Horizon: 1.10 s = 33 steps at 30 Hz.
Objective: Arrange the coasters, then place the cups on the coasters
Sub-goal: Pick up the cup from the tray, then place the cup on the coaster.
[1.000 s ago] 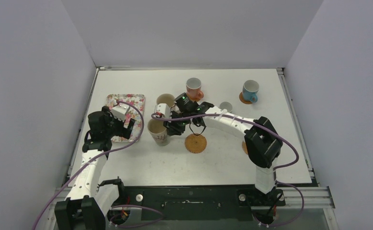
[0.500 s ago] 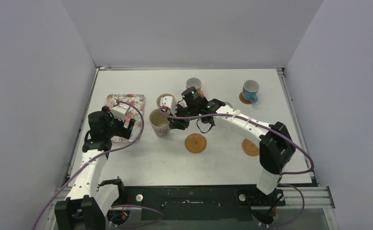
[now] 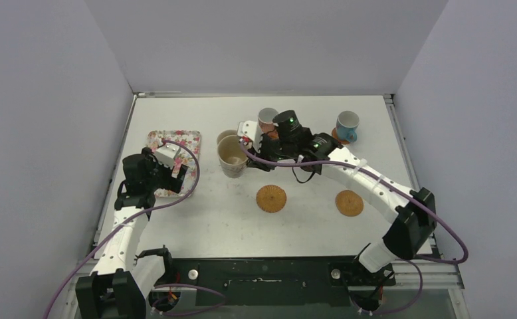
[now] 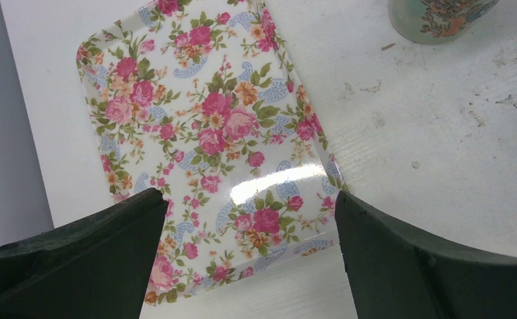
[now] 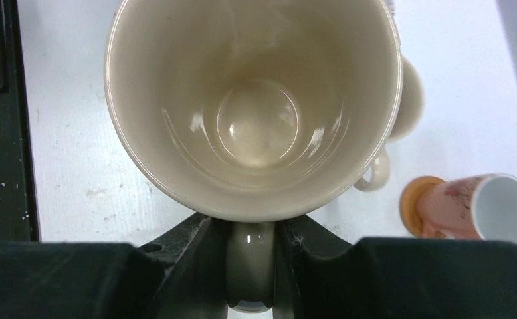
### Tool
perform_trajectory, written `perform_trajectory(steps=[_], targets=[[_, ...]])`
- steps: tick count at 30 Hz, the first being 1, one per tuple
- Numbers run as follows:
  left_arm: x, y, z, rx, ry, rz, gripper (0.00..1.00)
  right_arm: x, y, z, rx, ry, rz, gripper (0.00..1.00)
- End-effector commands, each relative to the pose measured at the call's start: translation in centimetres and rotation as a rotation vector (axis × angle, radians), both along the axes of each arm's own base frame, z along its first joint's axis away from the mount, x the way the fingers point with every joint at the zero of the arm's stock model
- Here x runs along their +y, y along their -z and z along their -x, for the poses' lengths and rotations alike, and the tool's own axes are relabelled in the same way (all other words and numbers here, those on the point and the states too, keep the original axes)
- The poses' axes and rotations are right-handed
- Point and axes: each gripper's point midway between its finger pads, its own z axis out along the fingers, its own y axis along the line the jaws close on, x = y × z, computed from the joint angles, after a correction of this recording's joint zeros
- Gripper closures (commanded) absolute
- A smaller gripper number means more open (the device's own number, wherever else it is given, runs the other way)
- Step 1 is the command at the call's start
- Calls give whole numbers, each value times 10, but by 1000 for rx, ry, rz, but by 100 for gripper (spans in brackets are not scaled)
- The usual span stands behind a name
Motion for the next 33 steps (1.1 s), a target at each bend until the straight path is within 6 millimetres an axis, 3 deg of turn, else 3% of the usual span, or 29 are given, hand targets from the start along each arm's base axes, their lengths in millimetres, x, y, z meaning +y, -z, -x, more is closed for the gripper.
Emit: perform_trajectory(steps=[1,8,14,29,33], targets=[[-3,-13,-7,-54,15,15,3,-23,-90,-14,-205,64,-177,100],[-5,-14,-8,-53,24,21,3,-76,-109,-21,-272,184,-200,100],[-5,-14,-6,-55,28,22,3,-108,-109,-20,-322,283,-168,100],[-6,-18,-14,-53,31,34,3,-147,-91,12,-337,351,-130,100],[-9,-8,-17,-32,55,32,3,-157,-91,24,-354,340,-114,100]])
